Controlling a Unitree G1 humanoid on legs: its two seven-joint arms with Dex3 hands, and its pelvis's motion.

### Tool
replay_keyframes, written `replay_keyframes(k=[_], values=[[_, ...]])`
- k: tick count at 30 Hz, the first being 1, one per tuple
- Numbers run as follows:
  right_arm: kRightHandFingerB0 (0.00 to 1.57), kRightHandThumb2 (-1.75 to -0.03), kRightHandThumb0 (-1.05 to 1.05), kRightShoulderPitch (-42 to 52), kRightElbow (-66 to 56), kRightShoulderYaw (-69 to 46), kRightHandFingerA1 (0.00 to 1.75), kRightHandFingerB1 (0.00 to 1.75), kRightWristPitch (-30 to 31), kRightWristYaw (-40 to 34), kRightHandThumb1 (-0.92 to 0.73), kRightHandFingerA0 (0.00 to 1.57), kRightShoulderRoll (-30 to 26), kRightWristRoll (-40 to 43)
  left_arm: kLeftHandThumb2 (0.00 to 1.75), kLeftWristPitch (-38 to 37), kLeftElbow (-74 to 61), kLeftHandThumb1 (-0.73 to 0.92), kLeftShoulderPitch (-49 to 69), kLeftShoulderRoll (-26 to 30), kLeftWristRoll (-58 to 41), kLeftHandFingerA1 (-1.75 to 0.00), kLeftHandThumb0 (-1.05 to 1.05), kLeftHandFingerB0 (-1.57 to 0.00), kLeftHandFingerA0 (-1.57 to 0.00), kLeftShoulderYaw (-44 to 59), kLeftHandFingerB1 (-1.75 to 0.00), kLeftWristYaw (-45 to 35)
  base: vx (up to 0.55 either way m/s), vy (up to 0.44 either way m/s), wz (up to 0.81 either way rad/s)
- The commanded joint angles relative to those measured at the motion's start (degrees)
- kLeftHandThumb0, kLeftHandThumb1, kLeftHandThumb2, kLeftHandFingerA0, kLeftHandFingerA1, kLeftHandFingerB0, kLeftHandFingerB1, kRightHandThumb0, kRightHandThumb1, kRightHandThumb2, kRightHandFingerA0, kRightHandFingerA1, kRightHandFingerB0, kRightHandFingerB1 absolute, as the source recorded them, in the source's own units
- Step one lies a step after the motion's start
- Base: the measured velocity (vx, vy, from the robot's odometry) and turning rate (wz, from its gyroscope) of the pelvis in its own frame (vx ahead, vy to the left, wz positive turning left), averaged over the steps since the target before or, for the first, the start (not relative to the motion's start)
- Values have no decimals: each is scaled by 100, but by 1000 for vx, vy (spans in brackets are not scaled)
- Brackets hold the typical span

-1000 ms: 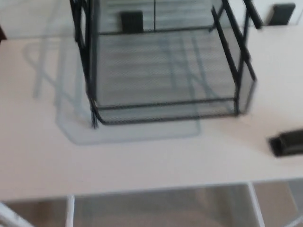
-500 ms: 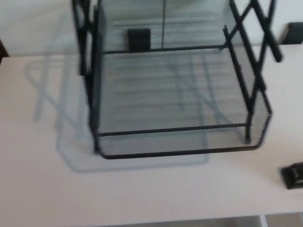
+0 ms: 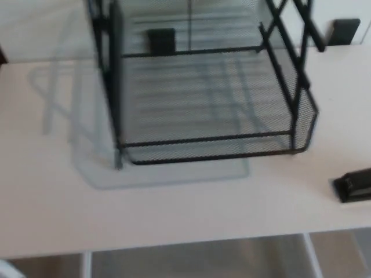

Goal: The robot walks towards a desk on which a file tray is kept in the middle and a stapler is kept to its right. The robot lifts the stapler using its right hand and places it on the file tray.

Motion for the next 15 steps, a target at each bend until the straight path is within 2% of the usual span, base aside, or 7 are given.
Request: replay_keyframes(k=[1, 7, 8, 9, 10, 13, 15], values=[[0, -58, -51, 52, -243, -20, 38, 18, 214, 93, -63, 19, -68, 36, 96, 12, 24, 66, 12, 75, -4, -53, -69, -12, -22, 28, -45, 29, -77, 142, 0], [0, -60, -49, 218, -444, -67, 37, 13, 244, 222, -62, 18, -199, 30, 95, -51, 22, 66, 35, 67, -39, -53, -70, -11, -21, 71, -44, -30, -49, 31, 3], [0, -79, -60, 194, -392, -64, 49, 13, 257, 216, -46, 19, -212, 16, 95, -68, 24, 66, 48, 59, -29, -51, -71, -10, -18, 66, -44, -31, 0, 0, 0], [0, -79, -60, 150, -299, -54, 49, 13, 273, 198, -46, 19, -216, -4, 95, -84, 28, 66, 53, 61, -10, -51, -71, -10, -18, 52, -44, -34, 0, 0, 0], [0, -59, -53, 196, -386, -96, 37, 15, 333, 241, -63, 21, -214, 49, 95, -100, 29, 66, 58, 53, 8, -50, -71, -10, -17, 37, -44, -22, 5, -99, 3], [0, -59, -53, 81, -306, 126, 35, 17, 279, 121, -64, 23, -321, -262, 95, -107, 13, 67, 83, 37, -4, -52, -70, -10, -22, 48, -44, 6, -45, -124, 0], [0, -79, -56, -27, -79, 30, 47, 16, 226, 112, -46, 16, -220, -84, 97, -100, -3, 67, 98, 31, -8, -54, -69, -10, -23, 55, -44, 16, -17, -277, -8]])
